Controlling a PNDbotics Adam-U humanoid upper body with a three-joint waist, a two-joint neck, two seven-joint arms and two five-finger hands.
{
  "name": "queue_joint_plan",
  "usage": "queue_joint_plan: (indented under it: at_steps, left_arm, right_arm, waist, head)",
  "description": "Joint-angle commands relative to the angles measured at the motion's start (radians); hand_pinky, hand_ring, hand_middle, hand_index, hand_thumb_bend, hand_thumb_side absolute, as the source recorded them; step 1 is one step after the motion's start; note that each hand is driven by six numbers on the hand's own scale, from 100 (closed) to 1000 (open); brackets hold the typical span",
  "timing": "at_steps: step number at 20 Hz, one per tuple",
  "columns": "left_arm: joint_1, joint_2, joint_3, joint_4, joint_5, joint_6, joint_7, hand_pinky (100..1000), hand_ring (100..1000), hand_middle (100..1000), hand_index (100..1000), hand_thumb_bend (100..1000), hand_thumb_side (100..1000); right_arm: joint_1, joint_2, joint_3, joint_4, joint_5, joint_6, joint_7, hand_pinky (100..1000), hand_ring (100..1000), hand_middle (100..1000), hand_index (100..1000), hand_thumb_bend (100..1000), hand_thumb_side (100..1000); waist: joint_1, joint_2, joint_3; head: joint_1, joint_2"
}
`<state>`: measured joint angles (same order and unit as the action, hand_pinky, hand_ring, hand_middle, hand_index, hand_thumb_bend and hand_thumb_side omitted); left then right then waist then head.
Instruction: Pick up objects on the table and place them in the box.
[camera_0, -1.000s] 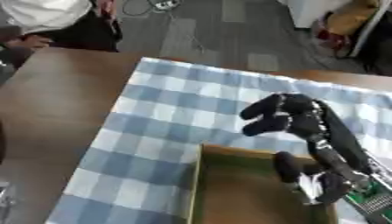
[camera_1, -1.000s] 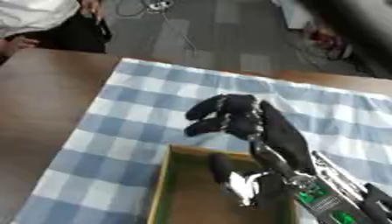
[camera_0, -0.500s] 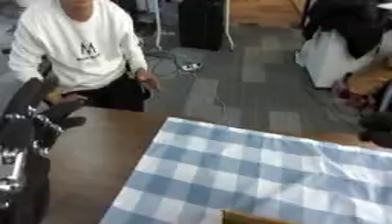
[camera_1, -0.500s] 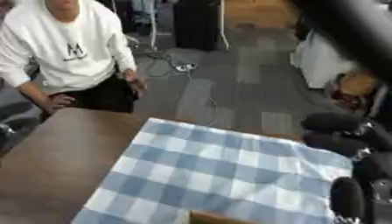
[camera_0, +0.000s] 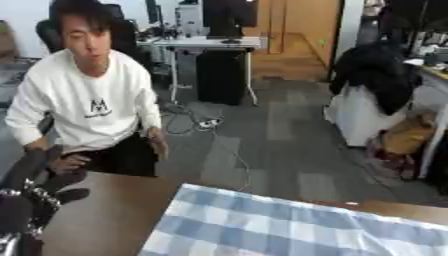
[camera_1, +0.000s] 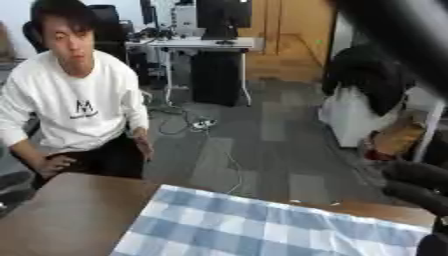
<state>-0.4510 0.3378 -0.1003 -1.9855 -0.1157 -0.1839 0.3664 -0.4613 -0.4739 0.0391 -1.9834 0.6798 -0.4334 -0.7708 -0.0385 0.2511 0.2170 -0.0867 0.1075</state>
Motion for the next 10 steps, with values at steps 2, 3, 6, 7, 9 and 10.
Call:
queue_joint_plan:
  at_steps: [2,3,6,7,9,10]
  left_arm:
    - [-0.011,0.017,0.01,-0.015,-0.01,-0.002,-0.001,710,737,908,985,272,984]
    - [-0.011,0.017,0.01,-0.015,-0.011,-0.002,-0.001,710,737,908,984,272,984]
    - [-0.012,0.015,0.01,-0.015,-0.013,-0.001,-0.001,711,738,906,982,272,983]
    - [-0.013,0.014,0.01,-0.015,-0.014,-0.001,-0.001,712,738,906,981,272,983]
    - [-0.014,0.013,0.011,-0.015,-0.016,0.001,-0.001,713,740,907,980,271,983]
    - [-0.014,0.012,0.01,-0.015,-0.017,0.002,-0.002,713,740,908,980,270,983]
  right_arm:
    - [0.007,0.001,-0.032,-0.017,0.004,-0.032,-0.097,490,649,711,737,100,1000]
    - [0.01,0.004,-0.037,-0.017,0.009,-0.011,-0.093,500,659,717,746,100,1000]
    - [0.013,0.004,-0.042,-0.017,0.022,0.034,-0.071,572,723,753,796,100,1000]
    - [0.015,0.004,-0.042,-0.017,0.027,0.051,-0.058,595,740,764,805,100,1000]
    - [0.015,0.004,-0.039,-0.017,0.033,0.087,-0.03,642,776,795,841,100,1000]
    - [0.013,0.005,-0.035,-0.017,0.031,0.101,-0.015,672,795,811,859,100,1000]
  waist:
    - [0.002,-0.027,-0.005]
    - [0.002,-0.03,-0.006]
    - [0.004,-0.035,-0.01]
    - [0.006,-0.037,-0.011]
    - [0.009,-0.042,-0.015]
    - [0.01,-0.045,-0.016]
  head:
    - [-0.011,-0.032]
    - [-0.012,-0.038]
    - [-0.016,-0.053]
    - [-0.018,-0.058]
    - [-0.022,-0.066]
    - [-0.023,-0.073]
